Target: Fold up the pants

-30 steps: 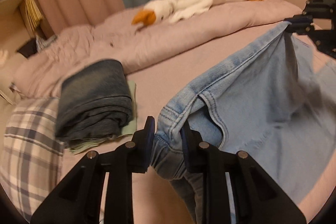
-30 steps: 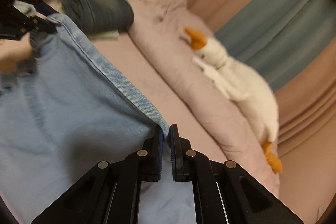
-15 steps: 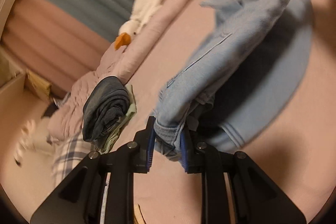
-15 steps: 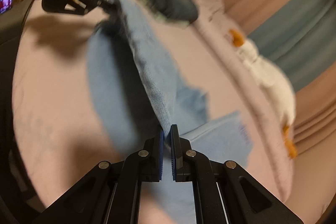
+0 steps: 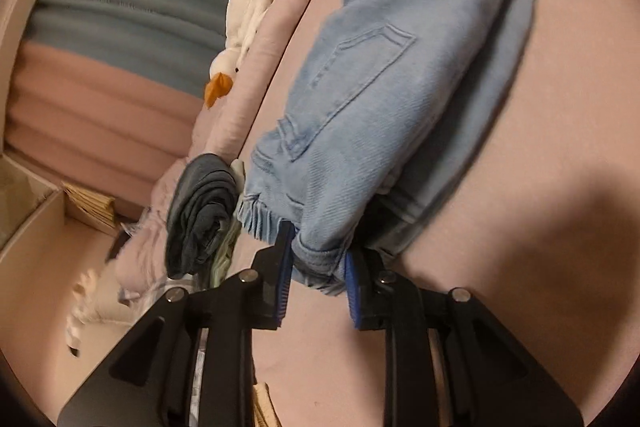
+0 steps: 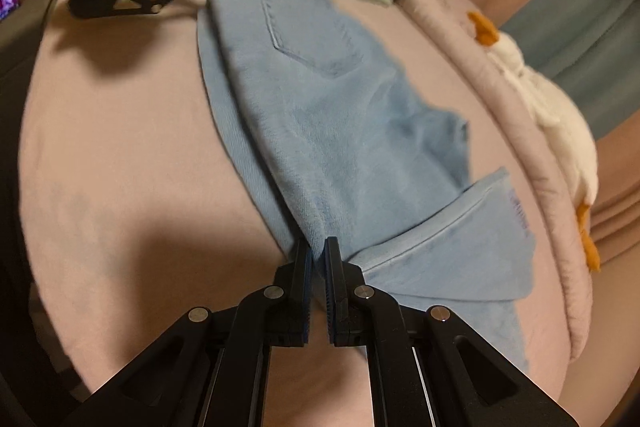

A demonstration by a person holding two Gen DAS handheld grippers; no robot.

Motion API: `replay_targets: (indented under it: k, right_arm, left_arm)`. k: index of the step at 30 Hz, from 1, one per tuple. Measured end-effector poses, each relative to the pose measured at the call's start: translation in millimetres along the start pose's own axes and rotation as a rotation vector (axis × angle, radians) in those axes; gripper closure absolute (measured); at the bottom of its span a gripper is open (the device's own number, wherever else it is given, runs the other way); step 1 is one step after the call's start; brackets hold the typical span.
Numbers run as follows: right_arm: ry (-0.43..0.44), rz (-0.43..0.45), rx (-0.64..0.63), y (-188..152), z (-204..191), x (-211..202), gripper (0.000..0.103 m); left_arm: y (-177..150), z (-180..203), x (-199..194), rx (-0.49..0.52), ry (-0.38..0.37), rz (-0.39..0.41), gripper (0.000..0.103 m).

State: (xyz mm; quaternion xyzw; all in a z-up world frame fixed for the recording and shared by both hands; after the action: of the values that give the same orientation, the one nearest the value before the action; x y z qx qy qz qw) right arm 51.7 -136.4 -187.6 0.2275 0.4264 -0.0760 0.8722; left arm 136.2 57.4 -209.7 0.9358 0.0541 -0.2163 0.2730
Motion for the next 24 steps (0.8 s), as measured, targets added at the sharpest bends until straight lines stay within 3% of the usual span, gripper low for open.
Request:
replay_targets:
  k: [3, 5, 6, 8, 10, 11, 13, 14, 15, 17, 21, 24]
  right_arm:
    - [0.016, 0.005, 0.042, -0.9, 0.6, -2.2, 0.097]
    - [0.04, 0.003, 0.061, -2.1, 4.7, -3.0, 0.097]
    - [0.063, 0.006, 0.085, -3.2, 7.4, -4.9, 0.095]
    - [0.147, 0.029, 0.194, -7.1, 22.6, -14.4, 0.092]
    - [0.241, 0.113, 0.332, -10.9, 44.3, -33.4, 0.092]
    - [0.264, 0.159, 0.408, -13.9, 61.0, -43.4, 0.085]
    - [0.265, 0.213, 0.552, -21.9, 99.3, -51.5, 0.059]
    - [0.24, 0.223, 0.632, -26.9, 123.0, -49.6, 0.037]
    - [0.196, 0.206, 0.706, -31.9, 148.7, -41.9, 0.031]
    - [0.123, 0.116, 0.804, -37.8, 192.6, -12.5, 0.031]
    - [0.098, -0.045, 0.944, -31.9, 250.2, 64.1, 0.031]
    - [0.061, -0.153, 0.983, -24.8, 272.1, 113.6, 0.031]
  left_arm:
    - [0.1, -16.7, -2.0, -0.085, -0.041, -0.022, 0.07]
    - [-0.7, -27.1, -0.8, -0.132, -0.042, -0.055, 0.052]
    - [-0.5, -33.7, -2.0, -0.177, -0.054, -0.078, 0.051]
    - [0.4, -53.4, -13.4, -0.344, -0.121, -0.087, 0.048]
    - [3.3, -66.2, -20.3, -0.482, -0.17, -0.092, 0.044]
    - [6.8, -69.0, -22.4, -0.538, -0.189, -0.086, 0.041]
    - [21.8, -73.3, -24.7, -0.674, -0.253, -0.08, 0.041]
    - [30.0, -70.7, -23.4, -0.72, -0.278, -0.075, 0.041]
    - [43.8, -70.5, -20.1, -0.787, -0.334, -0.067, 0.041]
    - [63.4, -59.4, -16.1, -0.858, -0.405, -0.06, 0.041]
    - [109.8, -32.3, -2.8, -0.984, -0.553, -0.075, 0.042]
    - [135.7, -13.1, 4.4, -1.024, -0.639, -0.101, 0.042]
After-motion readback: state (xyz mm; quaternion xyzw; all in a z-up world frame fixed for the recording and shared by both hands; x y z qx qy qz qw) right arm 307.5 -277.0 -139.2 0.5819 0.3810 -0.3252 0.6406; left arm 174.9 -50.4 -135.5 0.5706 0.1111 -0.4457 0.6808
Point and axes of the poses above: each gripper's, at about its wrist camera, not at the fingertips, and x roughly the way its jaws point, z to its right, y to its top, the point moved 6 cm from there along x, roughly the way its jaws point, and after that the axes turned 12 degrees about -x, right-handed, at the moved point
